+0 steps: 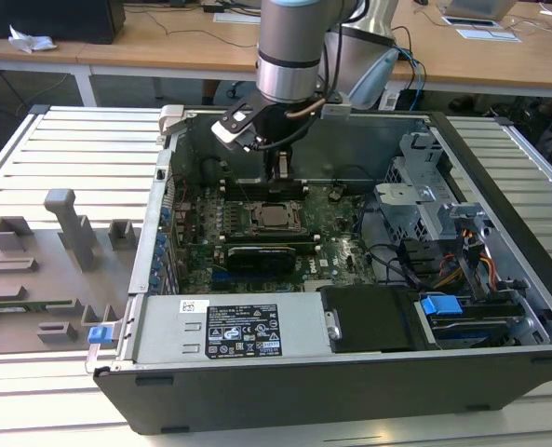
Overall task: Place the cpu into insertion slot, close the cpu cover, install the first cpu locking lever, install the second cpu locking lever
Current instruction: 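Close the cpu cover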
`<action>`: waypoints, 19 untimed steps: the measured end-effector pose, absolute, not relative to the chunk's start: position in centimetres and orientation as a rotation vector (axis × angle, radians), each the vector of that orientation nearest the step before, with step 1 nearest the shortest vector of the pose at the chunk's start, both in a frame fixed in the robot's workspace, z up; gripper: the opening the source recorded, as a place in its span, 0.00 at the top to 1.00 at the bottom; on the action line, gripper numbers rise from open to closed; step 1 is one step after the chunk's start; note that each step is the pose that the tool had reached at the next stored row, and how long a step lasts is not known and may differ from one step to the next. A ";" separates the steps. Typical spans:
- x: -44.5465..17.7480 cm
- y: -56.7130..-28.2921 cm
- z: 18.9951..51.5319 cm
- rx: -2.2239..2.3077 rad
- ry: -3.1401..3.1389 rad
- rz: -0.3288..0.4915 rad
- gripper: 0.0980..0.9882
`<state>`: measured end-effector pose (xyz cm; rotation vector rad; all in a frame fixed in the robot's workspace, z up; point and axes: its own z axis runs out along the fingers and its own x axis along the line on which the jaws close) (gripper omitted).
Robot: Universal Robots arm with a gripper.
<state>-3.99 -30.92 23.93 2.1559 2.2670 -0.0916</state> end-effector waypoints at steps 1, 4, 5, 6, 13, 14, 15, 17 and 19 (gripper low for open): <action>-4.1 -30.9 23.8 2.156 2.267 -0.092 0.99; -4.5 -30.9 22.9 2.156 2.267 -0.092 0.99; -4.9 -30.9 22.7 2.156 2.267 -0.092 0.99; -5.1 -30.9 22.7 2.156 2.267 -0.092 0.99; -6.2 -30.9 22.0 2.142 2.279 -0.091 0.99; -6.2 -30.9 21.9 2.128 2.292 -0.091 0.99; -6.2 -30.9 21.9 2.117 2.302 -0.091 0.99; -6.3 -30.9 21.6 2.107 2.311 -0.091 0.99; -6.5 -30.9 21.3 2.107 2.311 -0.091 0.99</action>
